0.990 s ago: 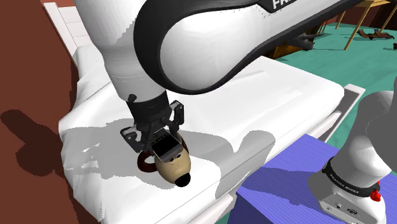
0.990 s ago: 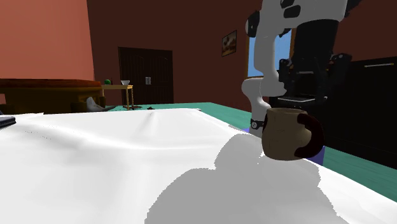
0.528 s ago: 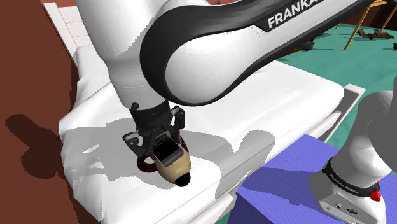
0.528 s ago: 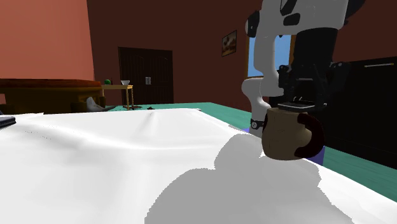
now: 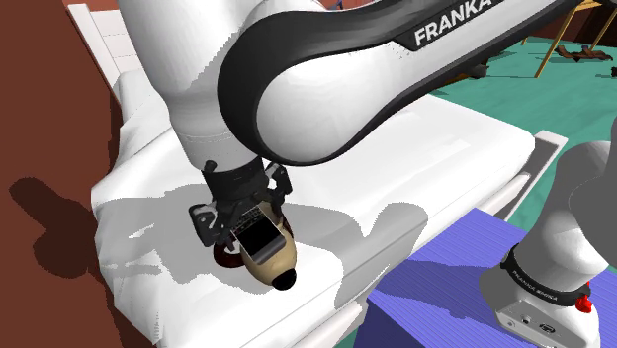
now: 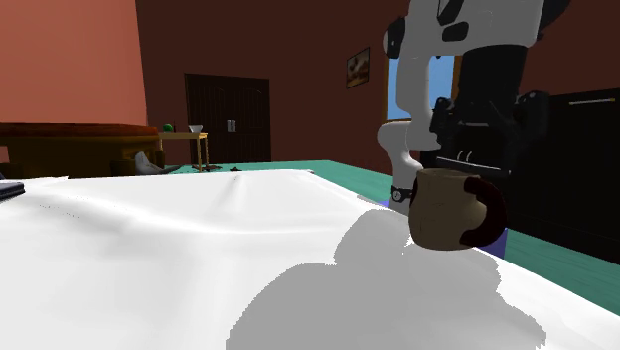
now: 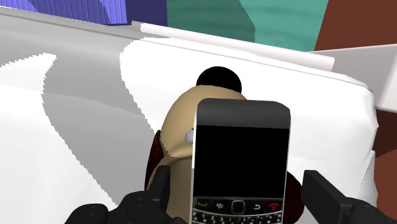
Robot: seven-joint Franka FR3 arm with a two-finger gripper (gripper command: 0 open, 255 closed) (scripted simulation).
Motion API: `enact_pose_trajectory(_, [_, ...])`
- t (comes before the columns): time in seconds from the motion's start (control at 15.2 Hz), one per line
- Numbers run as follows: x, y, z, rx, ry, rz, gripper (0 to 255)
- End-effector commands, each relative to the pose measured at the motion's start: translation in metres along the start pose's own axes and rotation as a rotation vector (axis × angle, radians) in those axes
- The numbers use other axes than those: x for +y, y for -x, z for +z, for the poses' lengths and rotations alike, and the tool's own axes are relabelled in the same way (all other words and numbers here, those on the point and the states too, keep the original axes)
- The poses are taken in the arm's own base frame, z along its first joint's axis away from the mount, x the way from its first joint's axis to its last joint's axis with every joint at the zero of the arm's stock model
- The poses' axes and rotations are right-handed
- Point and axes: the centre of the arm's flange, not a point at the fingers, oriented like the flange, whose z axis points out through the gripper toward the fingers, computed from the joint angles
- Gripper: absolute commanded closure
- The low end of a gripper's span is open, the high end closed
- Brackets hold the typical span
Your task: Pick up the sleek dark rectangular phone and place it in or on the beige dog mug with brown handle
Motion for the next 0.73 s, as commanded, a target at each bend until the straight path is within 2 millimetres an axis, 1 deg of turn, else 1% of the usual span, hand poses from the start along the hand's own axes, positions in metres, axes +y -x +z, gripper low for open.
enact_pose_trajectory(0.0, [0.000,0.000,0.000,0.000,0.000,0.000,0])
enact_pose_trajectory(0.2, [0.000,0.000,-0.040,0.000,0.000,0.000,0])
enact_pose_trajectory(0.26, [0.000,0.000,-0.050,0.000,0.000,0.000,0])
enact_pose_trajectory(0.66, [0.000,0.000,-0.050,0.000,0.000,0.000,0])
